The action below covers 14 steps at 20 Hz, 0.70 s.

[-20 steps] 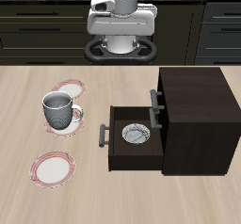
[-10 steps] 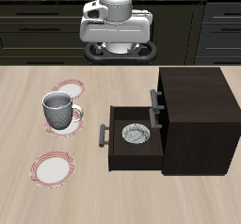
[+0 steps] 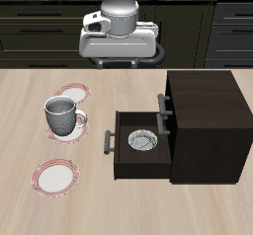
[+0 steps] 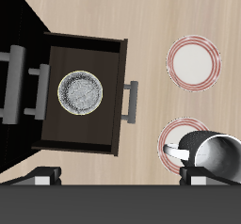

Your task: Place the bowl on the farthest plate relative to the robot

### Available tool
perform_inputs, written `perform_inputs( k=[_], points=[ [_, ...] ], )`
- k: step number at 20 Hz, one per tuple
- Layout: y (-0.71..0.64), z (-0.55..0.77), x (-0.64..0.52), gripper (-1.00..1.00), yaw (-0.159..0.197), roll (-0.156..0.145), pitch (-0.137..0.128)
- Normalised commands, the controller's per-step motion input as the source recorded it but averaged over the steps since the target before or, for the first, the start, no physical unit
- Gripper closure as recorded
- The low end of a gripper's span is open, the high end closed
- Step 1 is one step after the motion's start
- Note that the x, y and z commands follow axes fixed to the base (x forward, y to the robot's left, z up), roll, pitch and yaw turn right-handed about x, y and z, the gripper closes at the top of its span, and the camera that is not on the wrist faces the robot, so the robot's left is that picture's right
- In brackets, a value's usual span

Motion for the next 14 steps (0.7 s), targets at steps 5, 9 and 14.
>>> perform_inputs(
  k=[5,9,14],
  points=[
    [0.03,-0.06,0.16,-1.0,0.089,0.019,-0.014],
    [0.01,-0.06,0.13,-1.0,0.151,-0.025,-0.033],
    [-0.03,-0.14,0.13,-1.0,0.137,-0.027,0.007]
  ],
)
